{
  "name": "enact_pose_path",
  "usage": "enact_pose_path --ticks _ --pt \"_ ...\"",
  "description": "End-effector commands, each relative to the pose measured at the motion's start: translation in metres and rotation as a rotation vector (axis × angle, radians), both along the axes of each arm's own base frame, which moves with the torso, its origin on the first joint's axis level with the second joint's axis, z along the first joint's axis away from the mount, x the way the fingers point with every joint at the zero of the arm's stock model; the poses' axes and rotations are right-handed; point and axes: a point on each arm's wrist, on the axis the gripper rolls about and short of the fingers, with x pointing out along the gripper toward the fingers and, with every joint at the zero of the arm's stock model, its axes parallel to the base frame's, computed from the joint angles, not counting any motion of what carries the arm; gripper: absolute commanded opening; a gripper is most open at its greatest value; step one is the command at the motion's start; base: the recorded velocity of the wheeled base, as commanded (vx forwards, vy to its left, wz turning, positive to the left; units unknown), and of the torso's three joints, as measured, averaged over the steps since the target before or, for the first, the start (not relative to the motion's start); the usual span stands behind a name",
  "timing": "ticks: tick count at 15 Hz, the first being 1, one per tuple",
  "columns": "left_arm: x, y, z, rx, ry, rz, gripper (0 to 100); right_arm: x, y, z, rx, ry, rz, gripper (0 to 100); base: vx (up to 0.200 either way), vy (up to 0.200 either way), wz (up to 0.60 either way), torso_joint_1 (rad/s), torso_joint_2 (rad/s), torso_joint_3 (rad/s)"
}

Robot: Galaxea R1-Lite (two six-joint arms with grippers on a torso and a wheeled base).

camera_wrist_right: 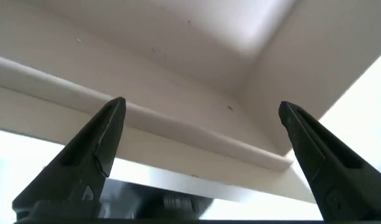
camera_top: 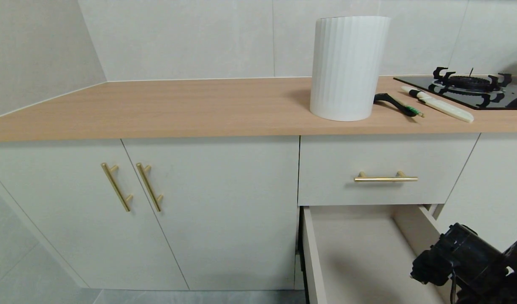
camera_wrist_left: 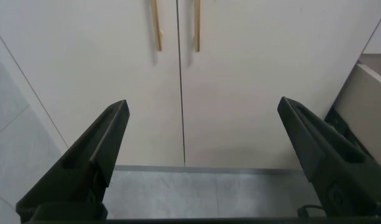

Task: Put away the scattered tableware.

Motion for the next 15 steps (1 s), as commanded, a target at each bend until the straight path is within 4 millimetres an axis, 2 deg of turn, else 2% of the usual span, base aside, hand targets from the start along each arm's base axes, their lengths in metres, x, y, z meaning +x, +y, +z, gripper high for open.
enact_pose_path --ticks 1,2,5,8,11,15 --pt "0.0 0.0 0.0 -0.001 0.0 0.0 100 0.002 0.004 0.001 0.005 -0.007 0.007 100 0.0 0.0 0.0 0.0 0.0 0.0" --pt "0.0 0.0 0.0 -0.001 0.0 0.0 100 0.004 0.006 0.003 0.013 -0.018 0.004 100 0.0 0.0 0.0 0.0 0.0 0.0" --pt "0.0 0.0 0.0 -0.001 0.0 0.0 100 0.014 0.011 0.035 0.149 -0.164 -0.135 100 0.0 0.0 0.0 0.0 0.0 0.0" --pt "0.0 0.0 0.0 -0.001 0.0 0.0 100 0.007 0.006 0.058 0.245 -0.267 -0.151 100 0.0 0.0 0.0 0.0 0.0 0.0" --pt "0.0 0.0 0.0 -0.001 0.0 0.0 100 0.007 -0.002 0.071 0.309 -0.368 -0.179 100 0.0 0.0 0.0 0.0 0.0 0.0" --pt "0.0 0.0 0.0 -0.001 0.0 0.0 100 0.004 -0.005 0.076 0.319 -0.394 -0.183 100 0.0 0.0 0.0 0.017 -0.08 -0.055"
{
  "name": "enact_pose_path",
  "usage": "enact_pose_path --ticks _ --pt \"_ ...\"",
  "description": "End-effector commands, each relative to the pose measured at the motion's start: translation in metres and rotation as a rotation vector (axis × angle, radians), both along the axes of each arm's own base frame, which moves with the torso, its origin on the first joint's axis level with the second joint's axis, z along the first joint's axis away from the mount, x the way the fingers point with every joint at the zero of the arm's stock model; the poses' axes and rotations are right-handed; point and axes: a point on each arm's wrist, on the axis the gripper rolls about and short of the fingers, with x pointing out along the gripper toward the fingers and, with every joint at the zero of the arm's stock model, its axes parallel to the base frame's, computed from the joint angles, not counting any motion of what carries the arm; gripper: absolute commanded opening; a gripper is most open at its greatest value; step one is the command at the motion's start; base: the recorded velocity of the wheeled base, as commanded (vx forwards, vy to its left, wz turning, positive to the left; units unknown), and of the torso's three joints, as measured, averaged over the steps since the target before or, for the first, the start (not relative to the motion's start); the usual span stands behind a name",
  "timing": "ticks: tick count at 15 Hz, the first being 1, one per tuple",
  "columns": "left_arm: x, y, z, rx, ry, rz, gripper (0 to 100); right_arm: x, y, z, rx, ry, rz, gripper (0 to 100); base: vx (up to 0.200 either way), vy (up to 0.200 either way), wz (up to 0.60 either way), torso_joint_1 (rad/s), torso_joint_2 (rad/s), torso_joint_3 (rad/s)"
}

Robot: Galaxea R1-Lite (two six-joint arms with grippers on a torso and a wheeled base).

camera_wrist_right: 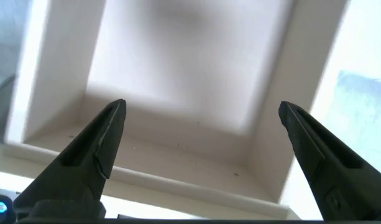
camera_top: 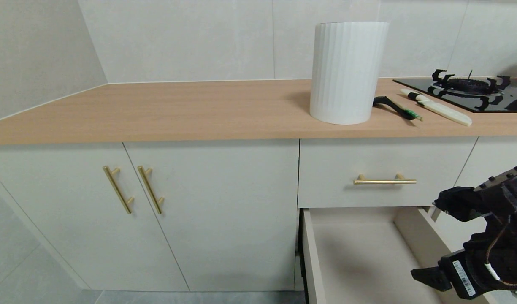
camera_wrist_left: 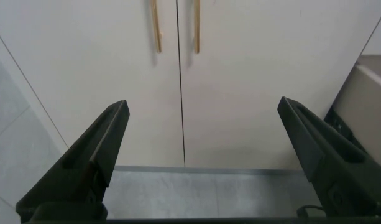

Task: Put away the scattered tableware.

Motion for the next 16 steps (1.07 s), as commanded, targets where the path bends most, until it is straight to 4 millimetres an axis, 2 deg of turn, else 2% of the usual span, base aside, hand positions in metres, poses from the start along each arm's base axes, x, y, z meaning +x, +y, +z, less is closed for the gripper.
enact_pose_path --ticks 1,3,12,14,16 --pt "0.0 0.0 0.0 0.0 -0.001 0.0 100 -0.003 -0.002 0.004 0.007 -0.019 -0.001 100 0.0 0.0 0.0 0.09 -0.32 -0.266" --pt "0.0 0.0 0.0 0.0 -0.001 0.0 100 -0.004 -0.002 0.005 0.01 -0.026 0.0 100 0.0 0.0 0.0 0.073 -0.2 -0.286" --pt "0.0 0.0 0.0 0.0 -0.001 0.0 100 -0.006 -0.004 0.011 0.035 -0.073 0.0 100 0.0 0.0 0.0 0.163 -0.46 -0.264" --pt "0.0 0.0 0.0 0.0 -0.001 0.0 100 -0.008 -0.005 0.024 0.067 -0.154 0.015 100 0.0 0.0 0.0 0.036 -0.1 -0.058" --pt "0.0 0.0 0.0 0.0 -0.001 0.0 100 -0.001 -0.002 0.06 0.13 -0.289 0.022 100 0.0 0.0 0.0 0.0 0.0 0.0"
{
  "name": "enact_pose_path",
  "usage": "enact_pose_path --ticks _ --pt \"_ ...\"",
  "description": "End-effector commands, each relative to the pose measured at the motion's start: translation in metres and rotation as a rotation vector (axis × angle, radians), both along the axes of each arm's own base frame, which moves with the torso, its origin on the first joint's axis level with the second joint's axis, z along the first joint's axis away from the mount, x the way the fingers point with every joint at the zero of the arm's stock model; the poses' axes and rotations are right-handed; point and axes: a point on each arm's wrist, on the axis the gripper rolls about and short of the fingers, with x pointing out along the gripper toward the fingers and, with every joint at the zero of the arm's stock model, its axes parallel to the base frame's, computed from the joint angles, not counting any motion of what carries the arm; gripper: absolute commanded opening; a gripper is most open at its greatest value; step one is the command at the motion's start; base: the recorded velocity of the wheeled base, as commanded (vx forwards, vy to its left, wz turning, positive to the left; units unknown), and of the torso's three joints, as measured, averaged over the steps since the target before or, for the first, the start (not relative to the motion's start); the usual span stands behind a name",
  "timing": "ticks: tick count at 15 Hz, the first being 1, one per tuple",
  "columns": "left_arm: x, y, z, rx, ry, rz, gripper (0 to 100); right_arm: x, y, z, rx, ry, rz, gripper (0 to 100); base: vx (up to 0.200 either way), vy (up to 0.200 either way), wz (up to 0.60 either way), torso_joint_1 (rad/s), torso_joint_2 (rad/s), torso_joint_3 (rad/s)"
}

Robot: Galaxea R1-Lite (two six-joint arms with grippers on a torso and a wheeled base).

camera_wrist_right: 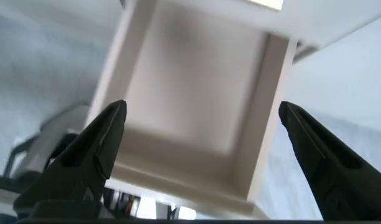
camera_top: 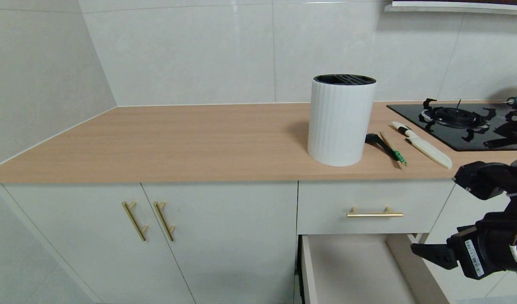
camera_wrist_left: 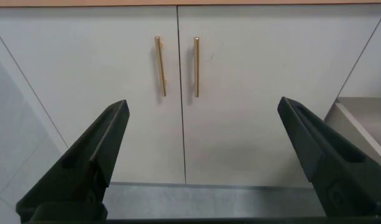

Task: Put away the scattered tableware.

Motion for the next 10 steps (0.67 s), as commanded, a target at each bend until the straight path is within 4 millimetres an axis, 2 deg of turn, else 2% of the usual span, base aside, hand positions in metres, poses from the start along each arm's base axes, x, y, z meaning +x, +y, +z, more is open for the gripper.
enact_pose_path --ticks 1,2,4,5,7,9,10 --pt "0.0 0.0 0.0 -0.001 0.0 0.0 100 0.008 0.001 0.037 0.066 -0.122 -0.013 100 0.0 0.0 0.0 0.0 0.0 0.0" --pt "0.0 0.0 0.0 -0.001 0.0 0.0 100 0.029 0.002 0.06 0.076 -0.128 -0.065 100 0.0 0.0 0.0 0.0 0.0 0.0" --pt "0.0 0.0 0.0 -0.001 0.0 0.0 100 0.06 0.008 0.073 0.102 -0.103 -0.134 100 0.0 0.0 0.0 0.0 0.0 0.0" --pt "0.0 0.0 0.0 -0.001 0.0 0.0 100 0.081 0.009 0.075 0.124 -0.101 -0.19 100 0.0 0.0 0.0 0.0 0.0 0.0" --pt "0.0 0.0 0.0 -0.001 0.0 0.0 100 0.108 0.01 0.07 0.133 -0.099 -0.279 100 0.0 0.0 0.0 0.0 0.0 0.0" --pt "0.0 0.0 0.0 -0.001 0.0 0.0 100 0.126 0.011 0.057 0.085 -0.095 -0.344 100 0.0 0.0 0.0 0.0 0.0 0.0" --pt "0.0 0.0 0.0 -0.001 0.0 0.0 100 0.143 0.007 0.047 0.083 -0.109 -0.38 100 0.0 0.0 0.0 0.0 0.0 0.0"
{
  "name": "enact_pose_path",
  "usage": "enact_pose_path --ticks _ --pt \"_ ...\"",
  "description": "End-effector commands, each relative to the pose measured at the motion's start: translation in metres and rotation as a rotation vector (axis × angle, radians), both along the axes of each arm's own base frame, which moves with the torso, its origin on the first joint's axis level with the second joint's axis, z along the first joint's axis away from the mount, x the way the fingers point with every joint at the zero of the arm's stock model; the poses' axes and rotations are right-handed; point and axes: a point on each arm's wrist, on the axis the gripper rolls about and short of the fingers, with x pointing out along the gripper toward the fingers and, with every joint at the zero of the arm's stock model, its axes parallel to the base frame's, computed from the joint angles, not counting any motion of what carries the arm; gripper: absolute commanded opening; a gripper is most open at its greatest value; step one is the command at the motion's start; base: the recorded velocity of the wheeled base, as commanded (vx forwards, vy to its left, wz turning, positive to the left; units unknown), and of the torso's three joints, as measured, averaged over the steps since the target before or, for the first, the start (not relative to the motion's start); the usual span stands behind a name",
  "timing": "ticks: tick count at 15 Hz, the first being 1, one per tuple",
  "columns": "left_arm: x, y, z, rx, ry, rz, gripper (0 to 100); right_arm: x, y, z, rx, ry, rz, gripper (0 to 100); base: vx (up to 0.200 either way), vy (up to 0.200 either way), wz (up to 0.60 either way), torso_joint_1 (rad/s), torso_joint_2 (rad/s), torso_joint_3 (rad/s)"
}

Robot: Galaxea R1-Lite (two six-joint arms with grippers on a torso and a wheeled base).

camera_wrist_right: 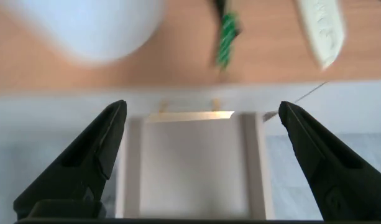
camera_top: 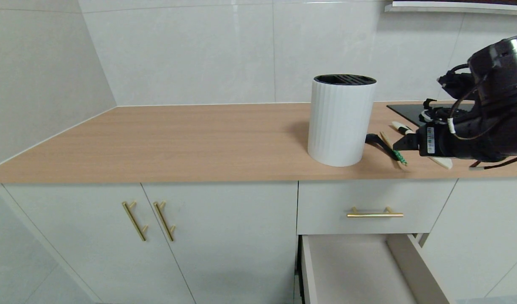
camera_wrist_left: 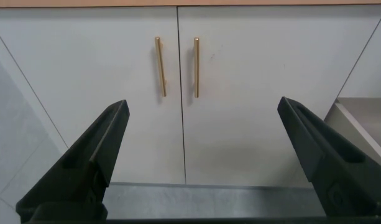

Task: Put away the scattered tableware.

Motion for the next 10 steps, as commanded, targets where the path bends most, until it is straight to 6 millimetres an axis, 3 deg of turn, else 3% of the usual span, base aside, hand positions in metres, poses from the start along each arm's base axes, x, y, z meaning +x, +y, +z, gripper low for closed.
enact_pose_path --ticks 1,2,10 --pt "0.0 0.0 0.0 -0.001 0.0 0.0 100 0.034 -0.001 -0.027 -0.025 0.056 -0.049 100 0.0 0.0 0.0 0.0 0.0 0.0" --pt "0.0 0.0 0.0 -0.001 0.0 0.0 100 0.047 -0.005 -0.034 -0.023 0.046 -0.075 100 0.0 0.0 0.0 0.0 0.0 0.0" --pt "0.0 0.0 0.0 -0.001 0.0 0.0 100 0.077 -0.007 -0.063 -0.028 0.059 -0.102 100 0.0 0.0 0.0 0.0 0.0 0.0"
